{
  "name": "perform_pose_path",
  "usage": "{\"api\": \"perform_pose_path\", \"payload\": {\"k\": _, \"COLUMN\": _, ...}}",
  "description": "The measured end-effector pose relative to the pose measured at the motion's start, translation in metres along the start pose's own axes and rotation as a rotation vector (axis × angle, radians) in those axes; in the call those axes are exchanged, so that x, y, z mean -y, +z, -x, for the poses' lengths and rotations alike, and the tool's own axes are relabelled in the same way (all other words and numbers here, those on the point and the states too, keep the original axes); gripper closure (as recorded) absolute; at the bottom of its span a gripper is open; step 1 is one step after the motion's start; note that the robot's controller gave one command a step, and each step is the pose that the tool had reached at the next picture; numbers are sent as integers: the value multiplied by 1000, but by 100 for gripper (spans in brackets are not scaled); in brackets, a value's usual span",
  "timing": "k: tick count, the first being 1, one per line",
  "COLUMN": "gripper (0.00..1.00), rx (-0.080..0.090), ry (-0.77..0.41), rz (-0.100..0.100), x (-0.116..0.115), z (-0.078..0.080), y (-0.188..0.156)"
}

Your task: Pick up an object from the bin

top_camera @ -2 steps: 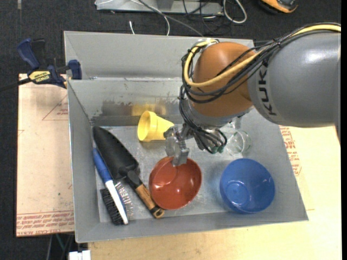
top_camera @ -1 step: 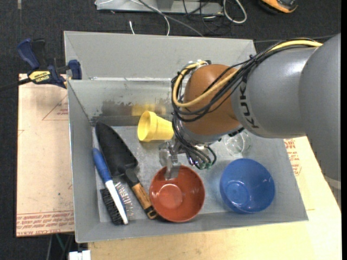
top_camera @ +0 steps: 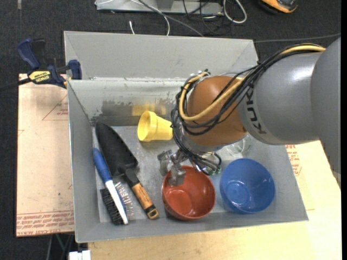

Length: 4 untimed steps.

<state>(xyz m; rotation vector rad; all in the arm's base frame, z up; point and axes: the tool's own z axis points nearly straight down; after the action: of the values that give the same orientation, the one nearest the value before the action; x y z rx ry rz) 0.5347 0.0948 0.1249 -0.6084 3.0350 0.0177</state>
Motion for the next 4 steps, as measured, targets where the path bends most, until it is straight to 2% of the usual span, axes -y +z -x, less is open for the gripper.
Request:
{"api": "perform_pose_path", "payload": {"k": 1, "gripper": 100, "rx": -23, "ry": 253, "rz": 2, "x": 4, "z": 0, "y": -113}}
{"api": "perform_pose_path", "payload": {"k": 2, "gripper": 100, "rx": -16, "ry": 28, "rz": 4, "x": 8, "z": -2, "y": -133}}
{"api": "perform_pose_path", "payload": {"k": 3, "gripper": 100, "rx": 12, "ry": 104, "rz": 1, "x": -23, "z": -8, "y": -78}}
{"api": "perform_pose_path", "payload": {"k": 4, "gripper": 100, "rx": 7, "ry": 136, "rz": 1, "x": -20, "z": -8, "y": -79}}
